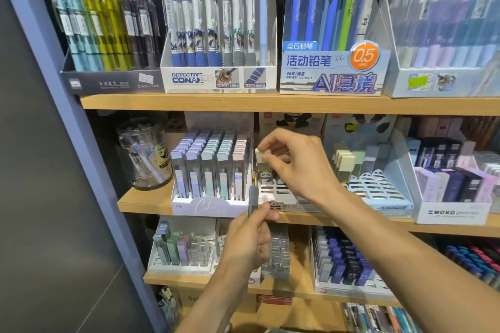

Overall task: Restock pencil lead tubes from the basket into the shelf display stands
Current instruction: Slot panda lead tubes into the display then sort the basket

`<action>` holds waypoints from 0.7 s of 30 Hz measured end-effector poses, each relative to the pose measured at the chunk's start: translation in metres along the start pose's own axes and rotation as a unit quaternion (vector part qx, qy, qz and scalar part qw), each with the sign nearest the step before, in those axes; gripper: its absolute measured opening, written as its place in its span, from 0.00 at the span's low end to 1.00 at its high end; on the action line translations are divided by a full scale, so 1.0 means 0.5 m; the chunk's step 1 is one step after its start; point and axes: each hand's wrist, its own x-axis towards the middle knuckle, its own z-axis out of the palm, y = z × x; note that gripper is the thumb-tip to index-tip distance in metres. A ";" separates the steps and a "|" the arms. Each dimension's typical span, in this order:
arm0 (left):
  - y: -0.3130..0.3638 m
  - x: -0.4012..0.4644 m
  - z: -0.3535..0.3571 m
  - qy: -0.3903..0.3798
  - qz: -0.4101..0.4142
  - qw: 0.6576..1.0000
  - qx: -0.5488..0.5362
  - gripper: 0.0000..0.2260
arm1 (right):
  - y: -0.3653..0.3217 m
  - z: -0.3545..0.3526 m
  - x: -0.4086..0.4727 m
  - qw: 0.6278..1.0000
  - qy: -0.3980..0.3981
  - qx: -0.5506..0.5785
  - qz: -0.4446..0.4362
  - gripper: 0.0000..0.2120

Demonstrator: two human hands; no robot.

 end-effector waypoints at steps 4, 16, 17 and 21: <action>-0.011 -0.001 -0.006 -0.035 -0.001 0.999 -0.009 0.08 | 0.006 0.004 0.003 0.999 0.004 -0.038 -0.010 0.07; -0.008 -0.010 0.003 -0.008 0.106 0.994 0.028 0.05 | 0.035 0.012 -0.001 0.986 -0.025 -0.163 -0.006 0.10; -0.006 -0.011 0.005 -0.010 0.115 0.993 0.031 0.06 | 0.034 0.008 -0.002 0.985 -0.023 -0.168 -0.019 0.09; -0.003 -0.020 0.002 -0.025 0.133 0.990 0.033 0.08 | 0.003 -0.033 -0.048 0.994 0.061 -0.088 -0.026 0.07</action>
